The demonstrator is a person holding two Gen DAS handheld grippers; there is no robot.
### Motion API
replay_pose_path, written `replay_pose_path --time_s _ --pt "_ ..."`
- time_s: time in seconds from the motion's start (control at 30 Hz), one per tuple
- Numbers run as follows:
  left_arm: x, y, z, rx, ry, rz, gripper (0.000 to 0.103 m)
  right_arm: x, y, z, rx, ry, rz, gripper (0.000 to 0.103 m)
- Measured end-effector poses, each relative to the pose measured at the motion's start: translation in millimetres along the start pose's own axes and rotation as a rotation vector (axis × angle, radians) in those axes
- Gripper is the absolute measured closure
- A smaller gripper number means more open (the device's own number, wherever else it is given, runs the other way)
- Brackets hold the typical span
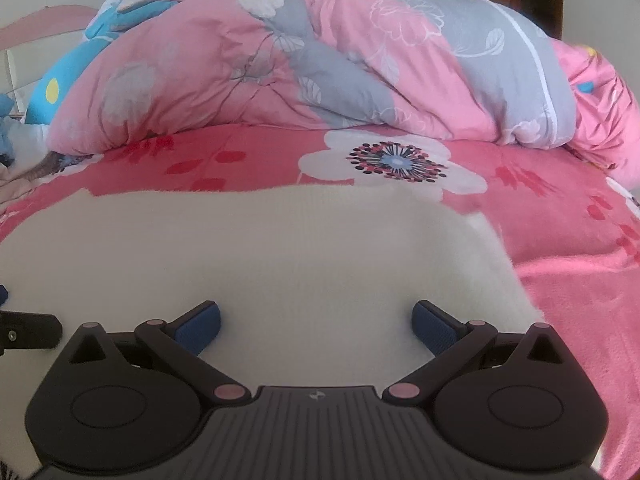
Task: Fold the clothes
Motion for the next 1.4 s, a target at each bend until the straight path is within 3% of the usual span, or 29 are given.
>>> replay_pose_path --time_s 0.47,0.83,1.4 --pt "8 15 9 0.038 0.015 0.005 0.0 -1 -3 1 0.01 0.003 0.007 0.0" --pt "7 22 -17 0.007 0.045 -0.007 0.0 -2 -5 1 0.019 0.0 0.009 0.0" --pt "7 20 -21 0.022 0.049 -0.006 0.0 -2 -3 1 0.01 -0.002 0.014 0.0"
Point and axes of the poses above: each gripper's, at about its wrist camera, not at the fingertips, and z roughly against the way its jaws point, x to its right, y to its top, the point moved 2 cm from there along -z, roughly the way its jaws point, and after that the axes turned 10 degrees about z, right-handed, at the moved point
